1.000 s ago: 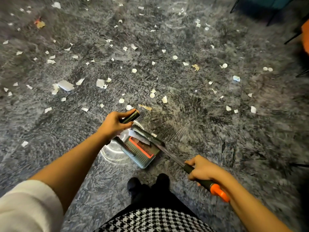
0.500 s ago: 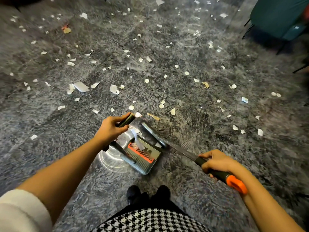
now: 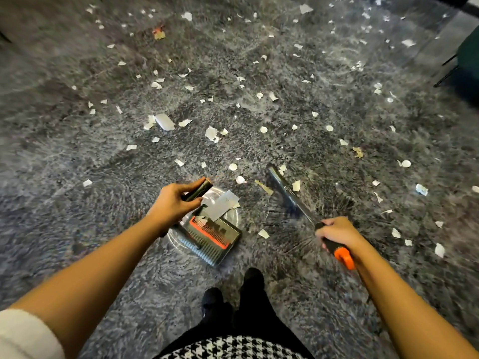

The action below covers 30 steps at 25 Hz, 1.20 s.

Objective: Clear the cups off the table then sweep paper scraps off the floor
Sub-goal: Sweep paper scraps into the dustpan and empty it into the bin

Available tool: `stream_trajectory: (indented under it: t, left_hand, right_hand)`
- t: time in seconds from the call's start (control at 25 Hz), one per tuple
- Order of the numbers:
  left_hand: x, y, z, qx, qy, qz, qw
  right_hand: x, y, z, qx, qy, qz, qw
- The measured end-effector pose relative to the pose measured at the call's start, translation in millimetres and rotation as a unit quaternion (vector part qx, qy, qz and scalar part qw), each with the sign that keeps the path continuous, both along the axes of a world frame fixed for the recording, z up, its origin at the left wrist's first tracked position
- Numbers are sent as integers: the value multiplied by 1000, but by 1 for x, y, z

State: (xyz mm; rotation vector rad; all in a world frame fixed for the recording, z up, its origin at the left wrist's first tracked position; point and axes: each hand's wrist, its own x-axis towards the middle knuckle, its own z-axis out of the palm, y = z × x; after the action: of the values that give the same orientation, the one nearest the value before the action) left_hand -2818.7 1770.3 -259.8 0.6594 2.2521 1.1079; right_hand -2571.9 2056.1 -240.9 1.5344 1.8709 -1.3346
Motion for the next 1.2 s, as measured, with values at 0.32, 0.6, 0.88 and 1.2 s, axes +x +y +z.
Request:
stream_trajectory:
  t: [0.32,0.6,0.88,1.2]
  left_hand:
    - [-30,10,-4,-37,10,40,998]
    - [-34,5,-5,-31,7,48,998]
    - [-34,3,0,-39,4,47,998]
    - [-31,1,-1,-56,9,37,998]
  right_hand:
    - [-80,16,-39,-2,-39,118,992]
    - [-72,-16,-50,-28,-74,242,967]
    - [-47,-39,-33,-64,-103,335,934]
    - [-15,-30,15,-104,-67,343,931]
